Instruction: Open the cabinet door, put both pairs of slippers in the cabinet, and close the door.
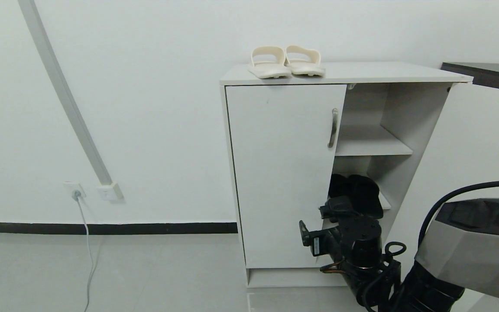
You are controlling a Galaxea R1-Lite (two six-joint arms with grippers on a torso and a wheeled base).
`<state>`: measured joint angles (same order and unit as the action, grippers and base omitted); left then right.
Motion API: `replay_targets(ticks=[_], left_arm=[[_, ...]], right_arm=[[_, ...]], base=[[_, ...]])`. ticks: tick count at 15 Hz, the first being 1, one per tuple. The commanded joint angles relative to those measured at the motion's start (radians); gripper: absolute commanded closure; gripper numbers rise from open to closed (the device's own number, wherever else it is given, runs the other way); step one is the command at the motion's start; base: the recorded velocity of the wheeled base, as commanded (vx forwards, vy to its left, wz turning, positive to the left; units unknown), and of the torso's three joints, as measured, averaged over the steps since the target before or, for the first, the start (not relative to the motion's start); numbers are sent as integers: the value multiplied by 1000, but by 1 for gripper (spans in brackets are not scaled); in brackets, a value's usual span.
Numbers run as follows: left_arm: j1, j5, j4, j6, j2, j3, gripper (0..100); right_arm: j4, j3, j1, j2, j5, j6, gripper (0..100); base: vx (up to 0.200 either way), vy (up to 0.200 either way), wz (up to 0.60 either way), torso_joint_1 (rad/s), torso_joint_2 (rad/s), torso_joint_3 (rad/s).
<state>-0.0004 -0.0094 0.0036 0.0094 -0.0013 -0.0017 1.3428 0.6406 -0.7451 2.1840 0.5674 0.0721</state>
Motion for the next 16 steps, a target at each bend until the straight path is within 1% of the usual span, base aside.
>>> replay_targets(ticks=[1,7,16], left_arm=[[0,0,-1,0,1,0,100],[0,-1,-1,4,1,0,100],[0,-3,-1,4,1,0,100]], right_arm=[[1,1,0,2,0,0,0],[4,-3,-3,0,2,-2,0],[3,4,1,0,-1,-2,0]], base=[[0,0,0,22,-320,-276],[0,0,0,76,-421,-342],[0,0,0,150,-475,-326]])
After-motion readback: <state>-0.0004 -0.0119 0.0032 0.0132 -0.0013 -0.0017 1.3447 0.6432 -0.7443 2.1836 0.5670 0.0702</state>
